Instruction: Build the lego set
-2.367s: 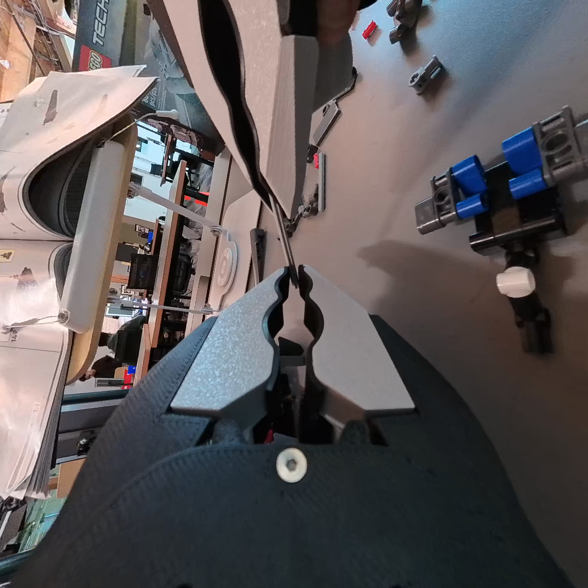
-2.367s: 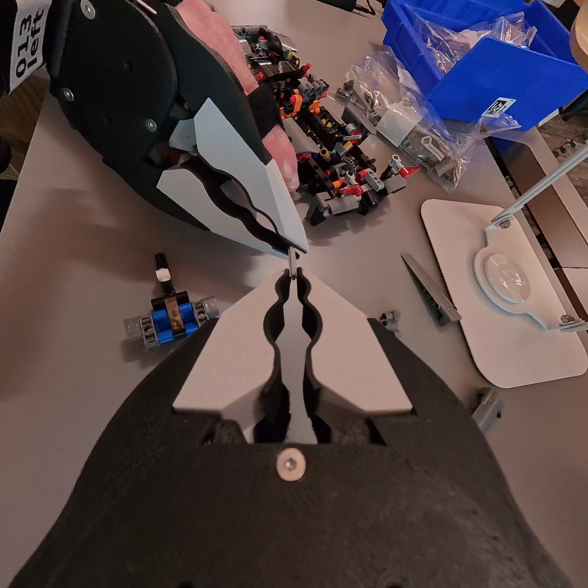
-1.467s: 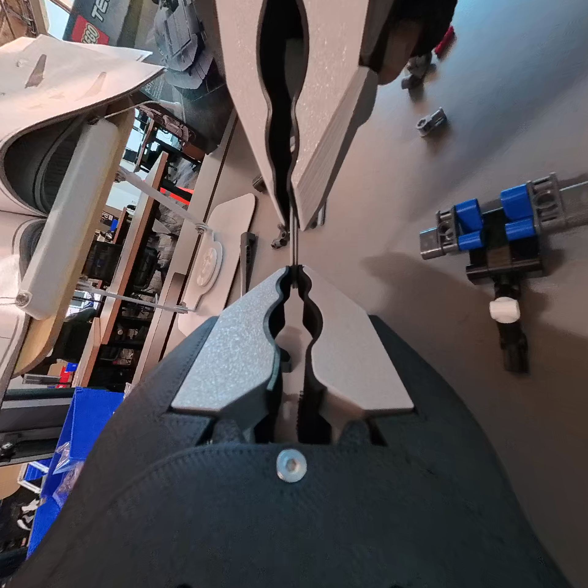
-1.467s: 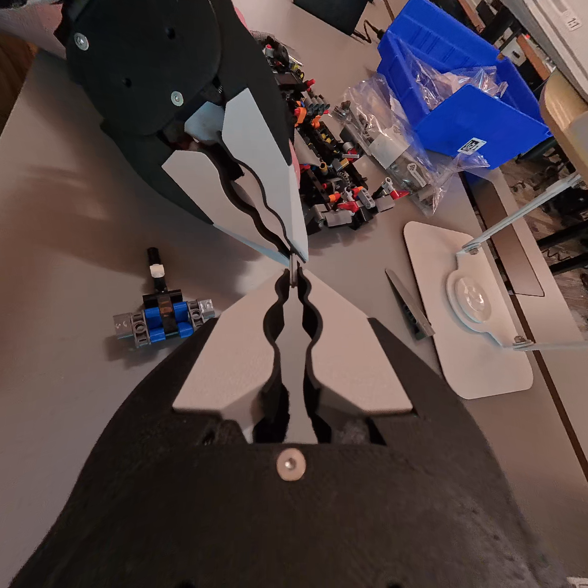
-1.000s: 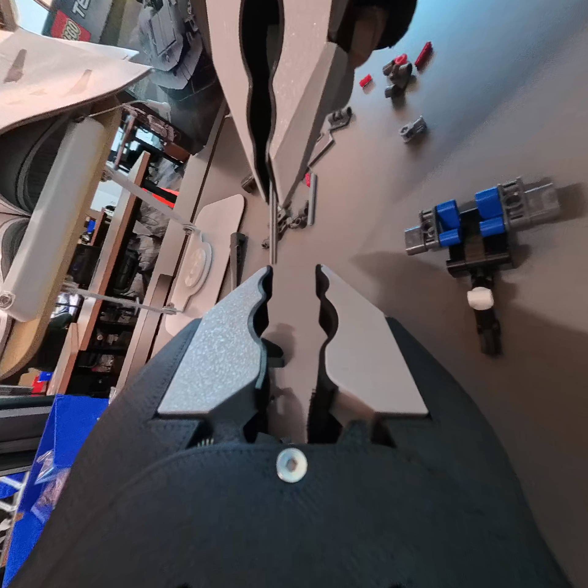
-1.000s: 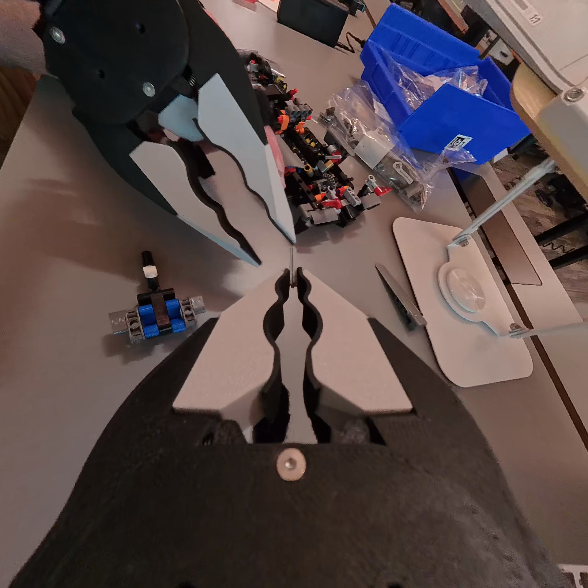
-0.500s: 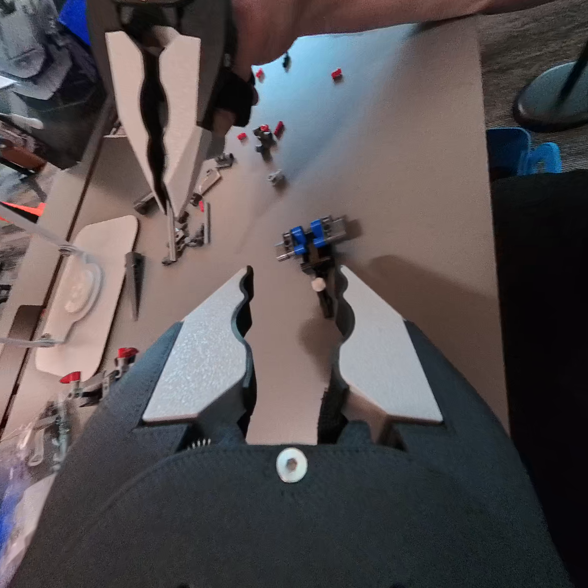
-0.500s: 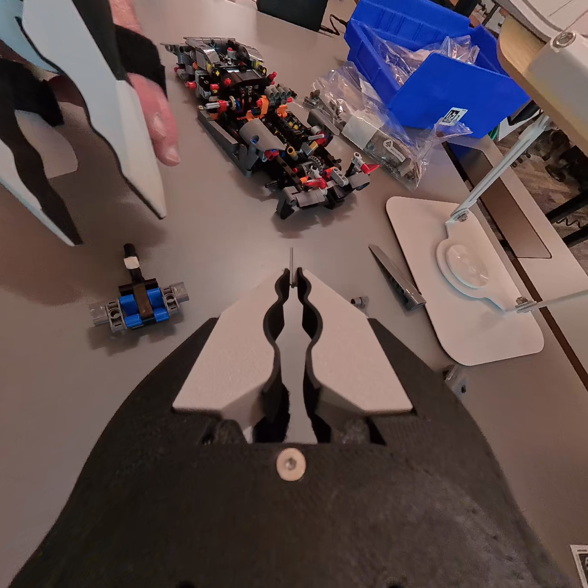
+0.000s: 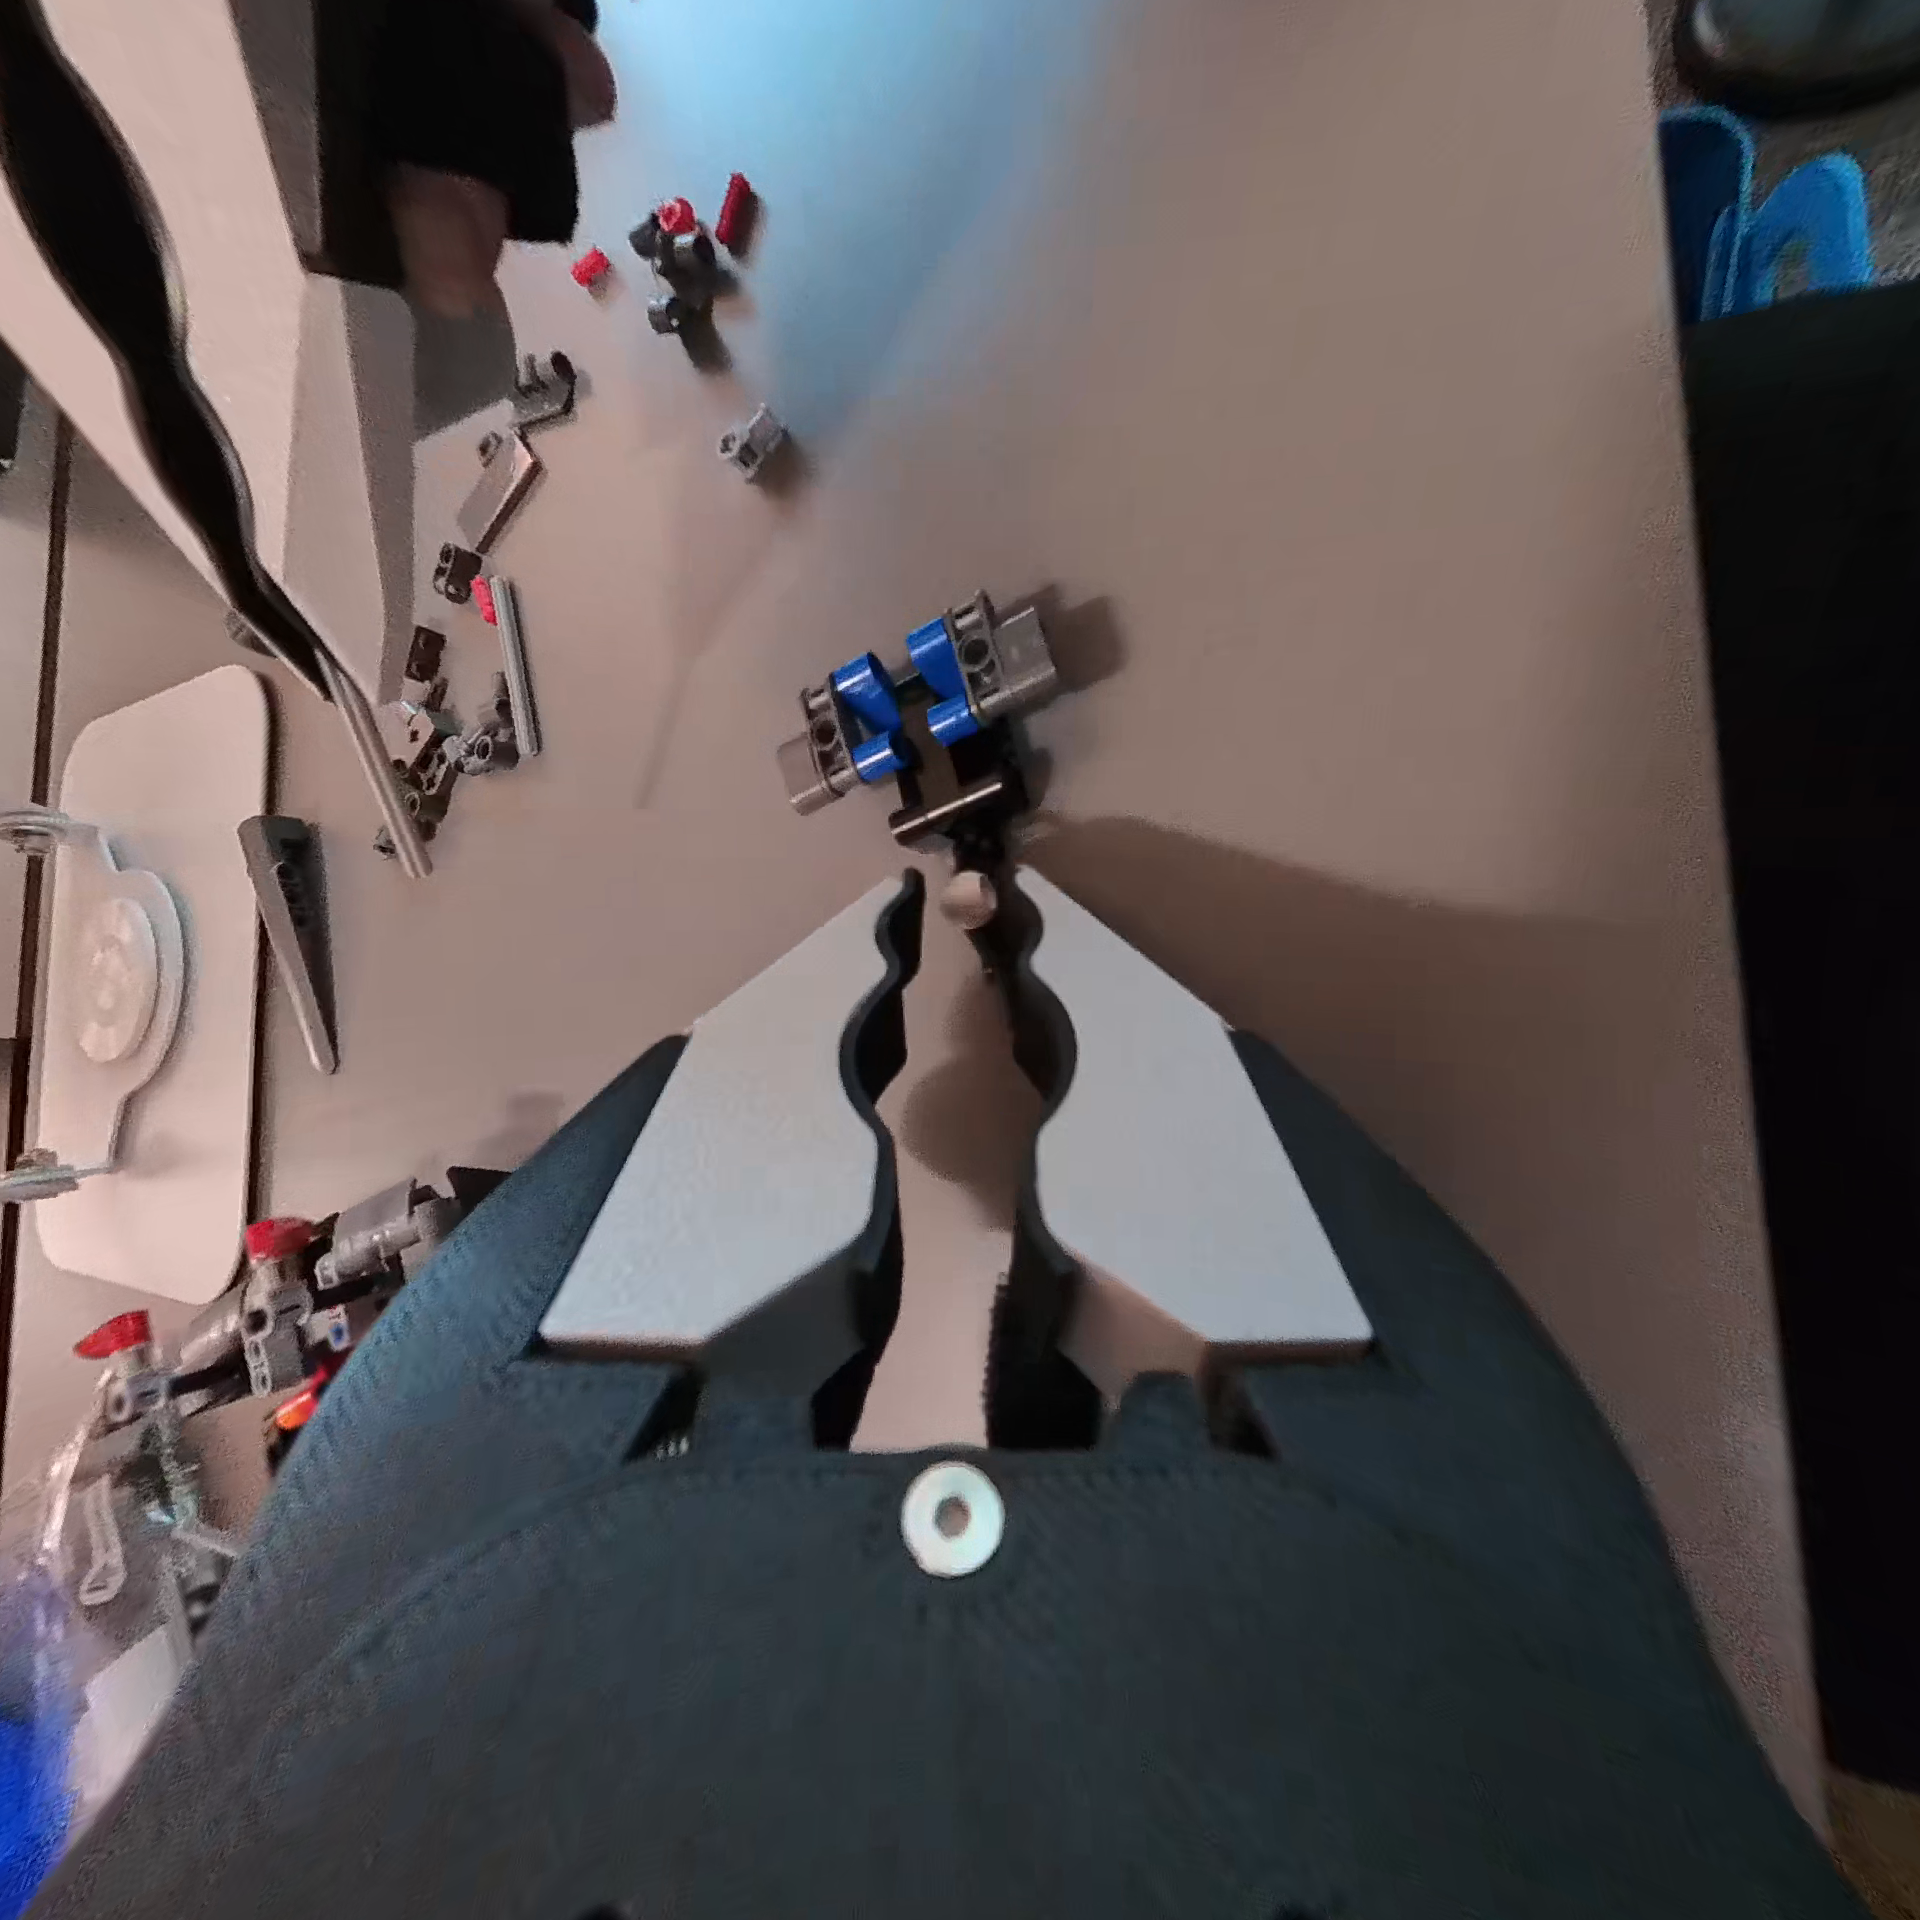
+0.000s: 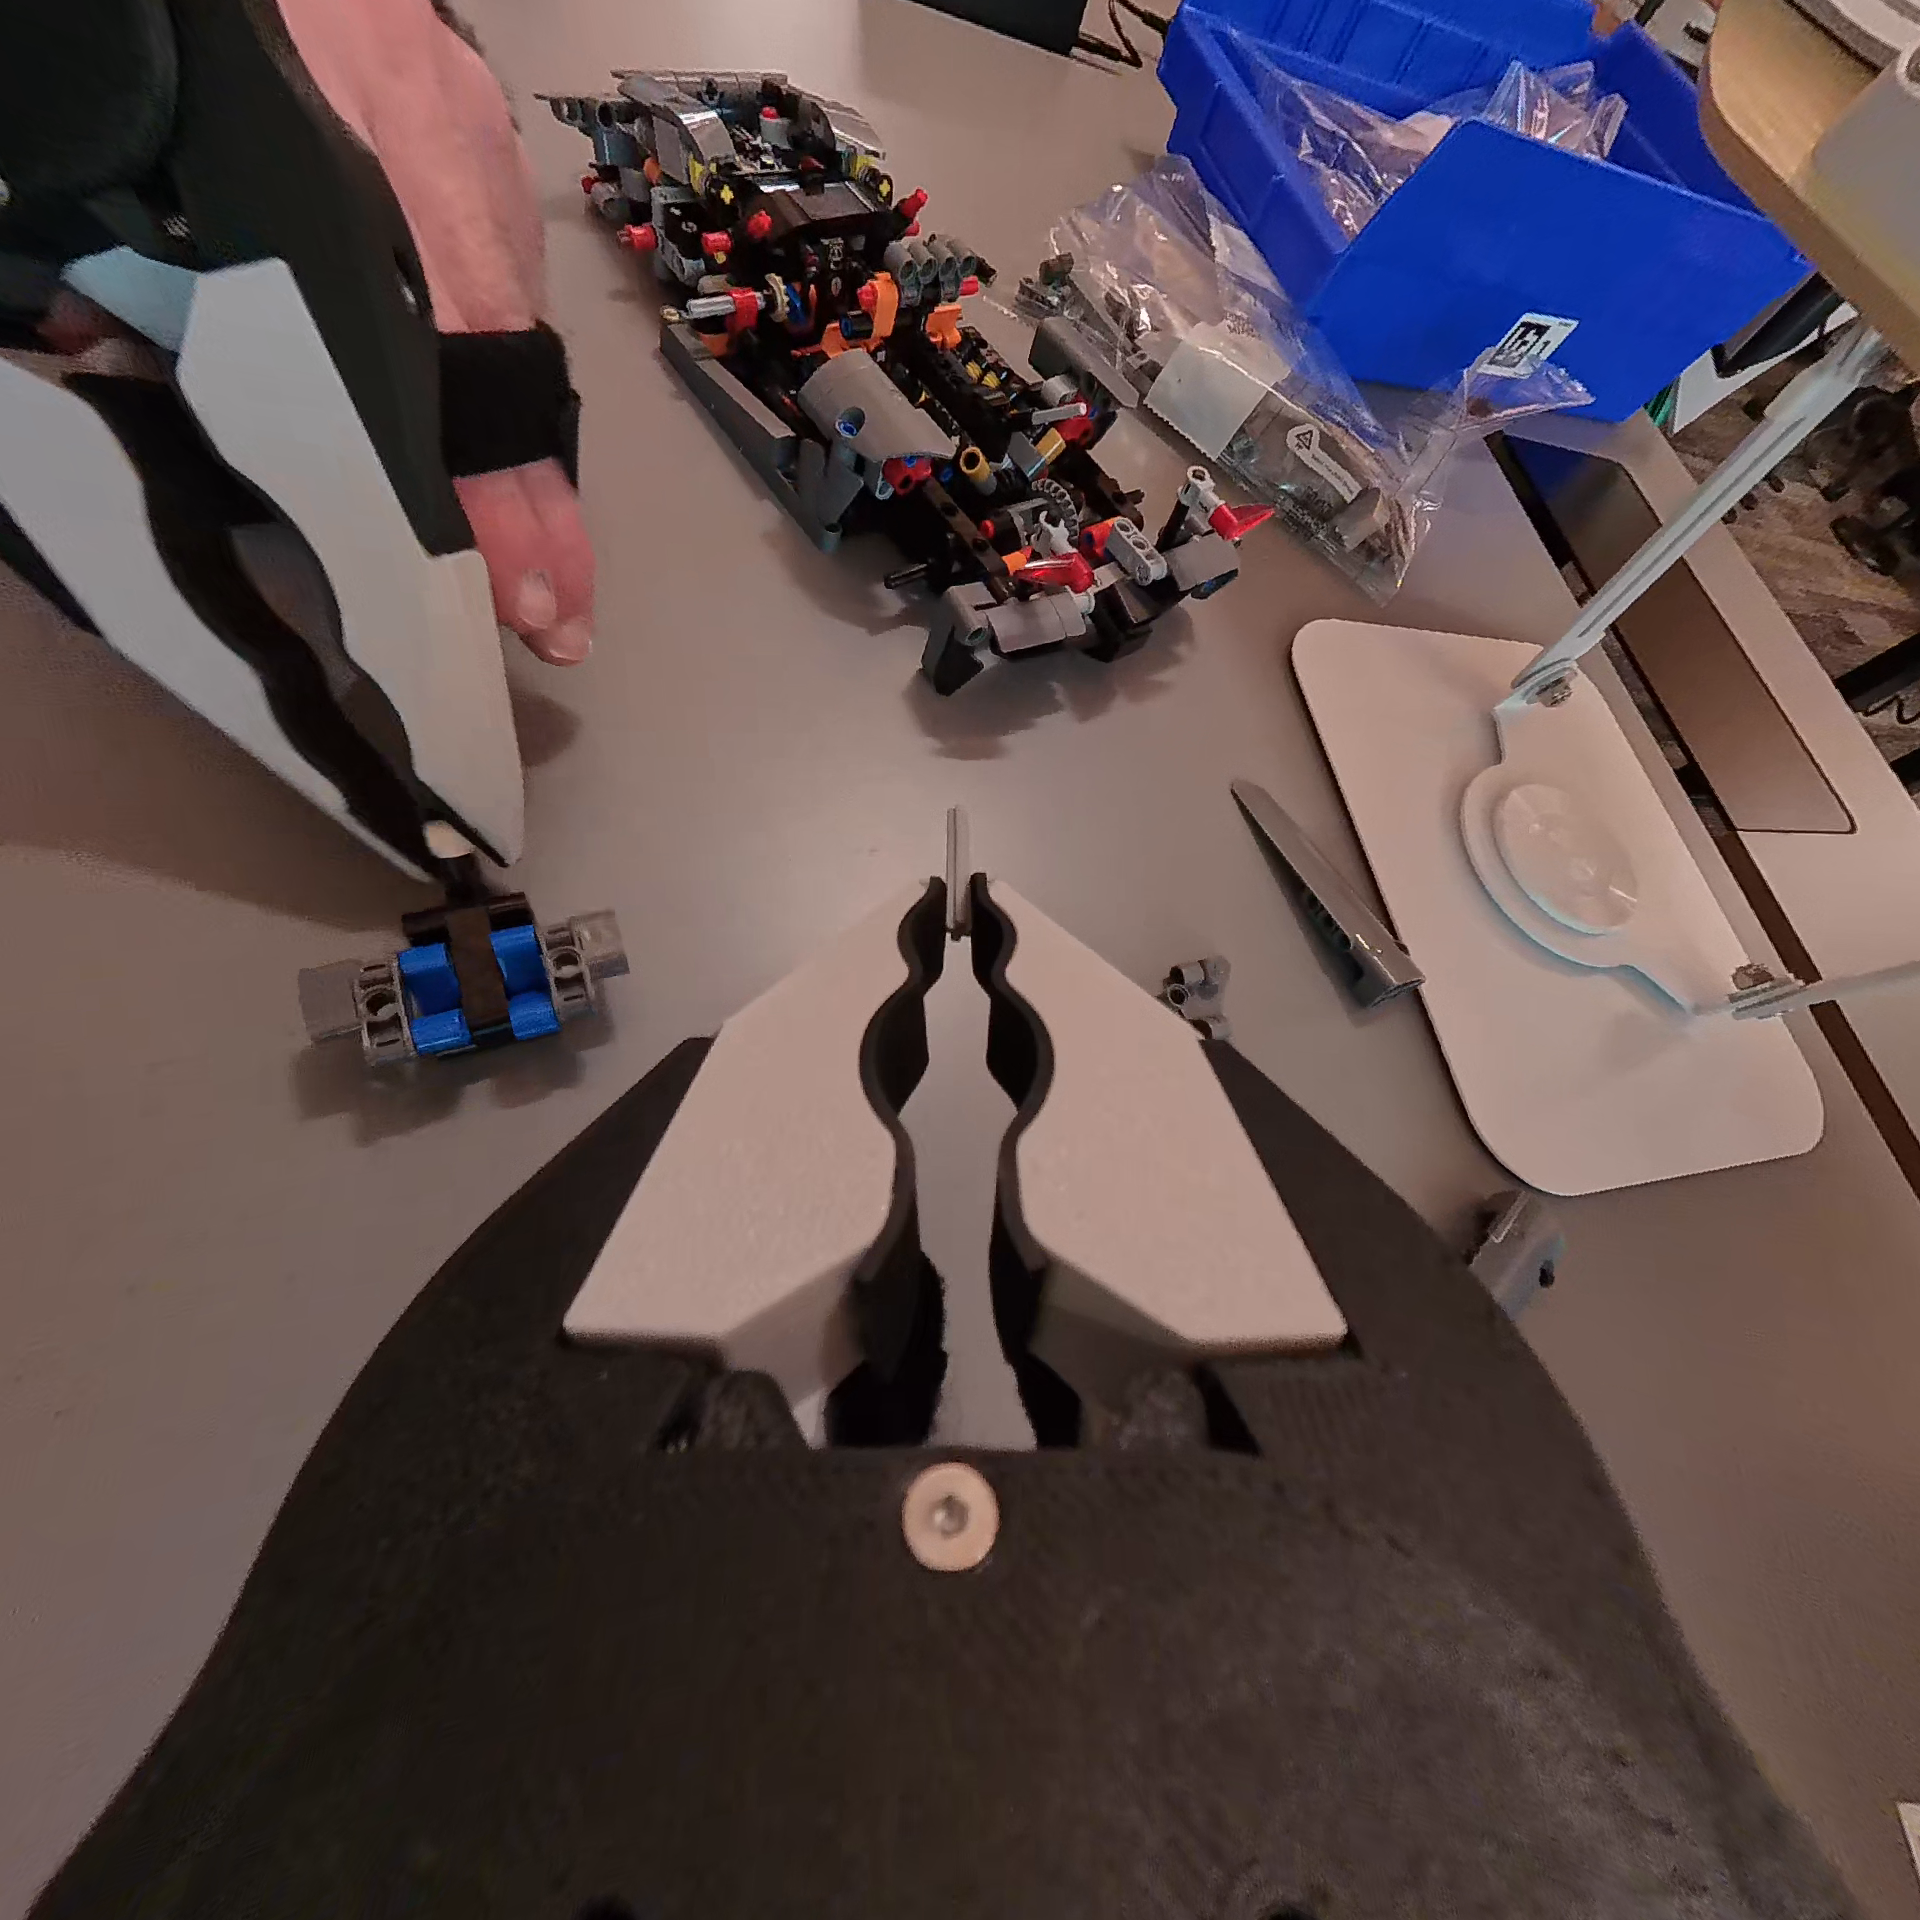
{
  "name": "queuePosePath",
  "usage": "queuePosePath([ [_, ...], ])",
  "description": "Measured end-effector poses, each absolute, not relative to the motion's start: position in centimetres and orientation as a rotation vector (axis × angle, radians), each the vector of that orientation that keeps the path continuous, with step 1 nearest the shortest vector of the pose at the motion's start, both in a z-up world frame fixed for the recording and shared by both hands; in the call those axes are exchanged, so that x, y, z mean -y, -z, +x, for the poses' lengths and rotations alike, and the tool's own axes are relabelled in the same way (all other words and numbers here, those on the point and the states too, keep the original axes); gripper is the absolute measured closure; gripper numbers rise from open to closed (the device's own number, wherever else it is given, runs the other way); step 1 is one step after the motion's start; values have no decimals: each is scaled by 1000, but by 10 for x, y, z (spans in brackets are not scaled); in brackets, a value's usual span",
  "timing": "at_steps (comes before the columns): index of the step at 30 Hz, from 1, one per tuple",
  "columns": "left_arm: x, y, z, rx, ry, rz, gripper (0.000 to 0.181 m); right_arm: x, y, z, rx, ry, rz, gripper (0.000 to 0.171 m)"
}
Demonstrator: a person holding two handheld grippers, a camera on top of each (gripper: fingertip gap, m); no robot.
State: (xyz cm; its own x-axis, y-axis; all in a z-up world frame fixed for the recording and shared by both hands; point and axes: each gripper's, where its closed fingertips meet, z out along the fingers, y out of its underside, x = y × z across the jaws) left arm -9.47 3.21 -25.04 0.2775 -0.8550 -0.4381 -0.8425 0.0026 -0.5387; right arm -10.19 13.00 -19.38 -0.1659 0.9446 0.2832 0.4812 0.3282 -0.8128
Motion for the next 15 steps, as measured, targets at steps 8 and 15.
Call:
queuePosePath([
  [8,-52,253,-117,-1603,-174,-1774,165,-125,192,-103,1799,-729,-1253,170],
  [15,-55,238,-130,-1515,-216,-1783,147,-123,189,-100,1801,-749,-1254,170],
])
